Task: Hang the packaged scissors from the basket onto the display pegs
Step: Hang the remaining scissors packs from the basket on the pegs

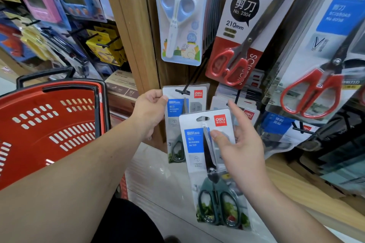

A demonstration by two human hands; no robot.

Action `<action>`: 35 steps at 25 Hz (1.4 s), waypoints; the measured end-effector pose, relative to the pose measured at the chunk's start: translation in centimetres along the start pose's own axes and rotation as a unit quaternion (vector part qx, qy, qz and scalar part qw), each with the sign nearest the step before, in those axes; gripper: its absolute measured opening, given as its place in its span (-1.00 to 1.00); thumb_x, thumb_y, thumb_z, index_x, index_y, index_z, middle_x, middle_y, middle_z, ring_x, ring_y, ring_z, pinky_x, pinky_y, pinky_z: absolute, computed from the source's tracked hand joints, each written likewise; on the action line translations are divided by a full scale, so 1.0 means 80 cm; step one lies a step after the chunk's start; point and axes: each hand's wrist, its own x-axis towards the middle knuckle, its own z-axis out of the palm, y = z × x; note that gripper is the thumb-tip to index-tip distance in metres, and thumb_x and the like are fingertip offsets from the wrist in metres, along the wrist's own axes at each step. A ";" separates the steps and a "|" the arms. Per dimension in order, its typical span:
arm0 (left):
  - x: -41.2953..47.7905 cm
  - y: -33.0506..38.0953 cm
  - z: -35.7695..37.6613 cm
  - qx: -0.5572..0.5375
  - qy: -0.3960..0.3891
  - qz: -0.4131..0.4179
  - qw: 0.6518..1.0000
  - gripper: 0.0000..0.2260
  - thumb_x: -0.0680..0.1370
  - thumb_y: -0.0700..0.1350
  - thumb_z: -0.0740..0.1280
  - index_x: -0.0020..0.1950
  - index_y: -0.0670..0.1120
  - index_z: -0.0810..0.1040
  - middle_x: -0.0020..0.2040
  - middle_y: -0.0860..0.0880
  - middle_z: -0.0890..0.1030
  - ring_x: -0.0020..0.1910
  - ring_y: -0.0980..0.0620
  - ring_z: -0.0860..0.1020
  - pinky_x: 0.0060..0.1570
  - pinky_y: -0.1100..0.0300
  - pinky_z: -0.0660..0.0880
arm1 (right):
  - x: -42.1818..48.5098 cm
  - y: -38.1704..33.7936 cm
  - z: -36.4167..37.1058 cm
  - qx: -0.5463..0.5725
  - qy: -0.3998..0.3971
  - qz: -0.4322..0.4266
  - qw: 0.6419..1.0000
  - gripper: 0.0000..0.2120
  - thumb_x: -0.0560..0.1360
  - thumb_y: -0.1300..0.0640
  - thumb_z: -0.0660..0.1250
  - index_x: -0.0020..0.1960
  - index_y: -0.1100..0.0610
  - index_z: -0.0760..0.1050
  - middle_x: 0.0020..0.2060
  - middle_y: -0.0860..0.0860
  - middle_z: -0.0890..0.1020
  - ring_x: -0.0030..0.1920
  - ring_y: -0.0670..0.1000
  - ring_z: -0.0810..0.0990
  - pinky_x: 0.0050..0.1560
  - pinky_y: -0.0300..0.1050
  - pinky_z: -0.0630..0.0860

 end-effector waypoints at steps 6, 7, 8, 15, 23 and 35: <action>0.019 -0.006 0.029 0.005 0.084 0.009 0.996 -0.79 0.66 -0.04 0.41 0.28 -0.04 0.68 0.11 0.01 0.74 0.11 0.05 0.68 -0.01 0.09 0.71 | -0.002 0.001 -0.002 0.000 -0.002 0.023 1.000 -0.33 0.60 0.35 0.41 0.41 -0.35 0.41 0.17 -0.05 0.73 0.14 -0.13 0.72 0.05 -0.10 0.71; 0.019 -0.004 0.033 0.011 0.101 0.006 0.995 -0.76 0.65 -0.04 0.43 0.30 -0.03 0.67 0.13 0.01 0.73 0.15 0.03 0.66 0.08 0.02 0.70 | -0.003 0.000 -0.002 0.001 -0.002 0.027 1.000 -0.33 0.60 0.35 0.41 0.44 -0.33 0.41 0.17 -0.05 0.74 0.13 -0.13 0.72 0.03 -0.14 0.71; 0.019 -0.002 0.038 0.015 0.108 0.006 0.994 -0.74 0.64 -0.04 0.44 0.31 -0.04 0.66 0.14 0.01 0.71 0.17 0.01 0.65 0.14 0.00 0.68 | -0.002 0.000 -0.003 0.003 -0.001 0.029 1.000 -0.33 0.60 0.34 0.41 0.47 -0.31 0.41 0.16 -0.05 0.74 0.13 -0.13 0.73 -0.01 -0.18 0.70; -0.019 0.015 0.016 0.112 -0.101 -0.064 0.987 -0.84 0.68 -0.23 0.35 0.18 -0.09 0.70 0.14 -0.03 0.72 0.16 -0.03 0.66 0.02 0.06 0.68 | 0.004 0.002 0.006 0.016 0.003 0.045 0.999 -0.41 0.68 0.26 0.31 0.48 -0.35 0.36 0.22 -0.06 0.71 0.13 -0.10 0.73 -0.07 -0.11 0.72; -0.028 0.006 -0.015 0.028 -0.154 -0.043 0.987 -0.85 0.67 -0.02 0.38 0.12 -0.09 0.60 0.01 -0.04 0.79 0.08 0.00 0.75 0.01 0.03 0.68 | 0.033 -0.012 0.038 -0.007 0.043 0.023 0.999 -0.57 0.67 0.27 0.32 0.45 -0.09 0.45 -0.08 0.02 0.71 -0.25 -0.20 0.67 -0.35 -0.31 0.57; 0.013 -0.009 0.003 0.012 -0.036 0.030 0.999 -0.89 0.69 -0.05 0.36 0.15 -0.07 0.59 -0.05 0.00 0.78 -0.05 0.11 0.74 -0.15 0.20 0.68 | 0.050 0.007 0.042 -0.168 -0.033 0.014 0.985 -0.77 0.63 0.15 0.39 0.28 0.06 0.62 0.11 -0.08 0.69 0.03 -0.17 0.65 -0.13 -0.42 0.54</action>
